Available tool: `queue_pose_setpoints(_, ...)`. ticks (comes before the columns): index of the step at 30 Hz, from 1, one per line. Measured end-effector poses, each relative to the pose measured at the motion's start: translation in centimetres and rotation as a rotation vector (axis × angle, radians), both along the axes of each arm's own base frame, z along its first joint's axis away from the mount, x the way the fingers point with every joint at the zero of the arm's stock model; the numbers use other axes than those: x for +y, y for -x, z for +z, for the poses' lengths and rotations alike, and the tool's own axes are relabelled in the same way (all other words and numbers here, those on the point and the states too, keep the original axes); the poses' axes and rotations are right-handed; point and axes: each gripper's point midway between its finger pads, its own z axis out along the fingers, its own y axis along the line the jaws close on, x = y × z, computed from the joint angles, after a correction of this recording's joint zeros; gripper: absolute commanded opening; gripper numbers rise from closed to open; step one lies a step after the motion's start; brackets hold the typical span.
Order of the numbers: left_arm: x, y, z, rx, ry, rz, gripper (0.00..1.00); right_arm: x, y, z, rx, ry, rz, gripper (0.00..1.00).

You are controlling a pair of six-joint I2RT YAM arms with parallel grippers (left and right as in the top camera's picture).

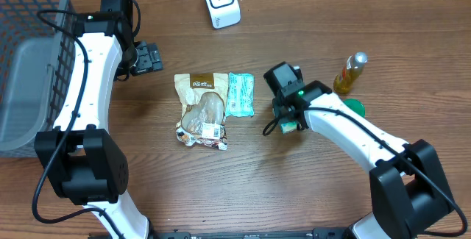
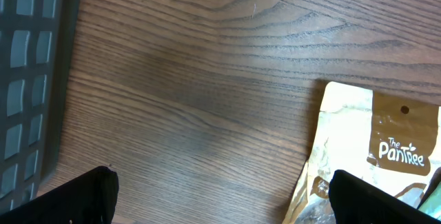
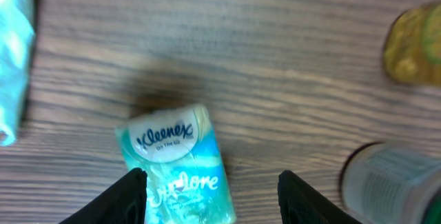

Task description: Scan the item barcode

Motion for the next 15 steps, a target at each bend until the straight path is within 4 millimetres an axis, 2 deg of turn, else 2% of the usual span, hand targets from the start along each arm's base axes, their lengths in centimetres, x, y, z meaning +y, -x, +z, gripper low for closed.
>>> queue_pose_setpoints(3, 0.0, 0.0, 0.0, 0.000, 0.000, 0.000, 0.99, 0.8, -0.2, 1.1, -0.002, -0.008, 0.016, 0.58)
queue_pose_setpoints(5, 0.0, 0.0, 0.0, 0.000, 0.000, 0.000, 0.99, 1.9, 0.4, 1.1, 0.011, -0.020, 0.048, 0.67)
queue_pose_setpoints(6, 0.0, 0.0, 0.0, 0.000, 0.000, 0.000, 1.00, 2.5, 0.9, 1.0, 0.023, -0.026, 0.067, 0.92)
queue_pose_setpoints(7, 0.0, 0.0, 0.0, 0.000, 0.000, 0.000, 0.99, 3.4, 1.4, 0.9, 0.036, -0.040, 0.084, 1.00)
queue_pose_setpoints(10, 0.0, 0.0, 0.0, 0.000, 0.000, 0.000, 1.00, 5.5, 2.4, 0.9, 0.047, -0.073, 0.147, 1.00)
queue_pose_setpoints(12, 0.0, 0.0, 0.0, 0.000, 0.000, 0.000, 1.00, 6.4, 2.8, 0.7, 0.051, -0.092, 0.173, 0.83)
queue_pose_setpoints(15, 0.0, 0.0, 0.0, 0.000, 0.000, 0.000, 1.00, 6.1, 3.1, 0.2, 0.062, -0.076, 0.176, 0.66)
